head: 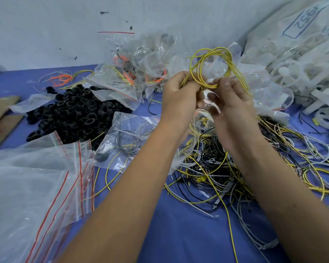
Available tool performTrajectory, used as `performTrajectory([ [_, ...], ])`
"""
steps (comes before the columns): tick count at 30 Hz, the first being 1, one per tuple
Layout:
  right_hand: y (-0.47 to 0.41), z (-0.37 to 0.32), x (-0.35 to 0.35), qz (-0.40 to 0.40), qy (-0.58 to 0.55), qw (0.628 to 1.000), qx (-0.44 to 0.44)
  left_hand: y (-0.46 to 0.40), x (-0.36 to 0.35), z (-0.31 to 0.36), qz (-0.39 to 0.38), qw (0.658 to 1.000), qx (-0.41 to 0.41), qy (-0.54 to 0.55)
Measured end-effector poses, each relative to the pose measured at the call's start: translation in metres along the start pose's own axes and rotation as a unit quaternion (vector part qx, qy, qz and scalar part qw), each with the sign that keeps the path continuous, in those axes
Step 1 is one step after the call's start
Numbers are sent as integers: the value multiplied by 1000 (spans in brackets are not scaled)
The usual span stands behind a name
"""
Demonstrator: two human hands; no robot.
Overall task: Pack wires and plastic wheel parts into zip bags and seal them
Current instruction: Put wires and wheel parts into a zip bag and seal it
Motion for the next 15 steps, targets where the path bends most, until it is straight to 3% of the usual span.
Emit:
performTrajectory([
  [4,5,-7,-11,-27,36,999,14,3,-1,0,-4,989,60,134],
  [7,2,-16,-12,-15,148,987,63,6,6,2,9,988,53,141],
  [11,-11,-23,-4,36,131,989,65,9,39,14,87,992,-62,-73],
  [13,-18,-27,-2,52,82,994,59,18,53,20,138,965,-124,-187],
  [15,-23,-35,-1,60,37,995,70,25,57,21,140,921,-163,-325],
])
Point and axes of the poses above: each hand's wrist, its own y-axis away from the middle knuckle, its own x-axis out of the back of the hand, z = x × y, the point moved 6 cm from there along -y, towards the middle knuckle, and after that the axes turned 10 degrees about x, right-handed, at the moved point
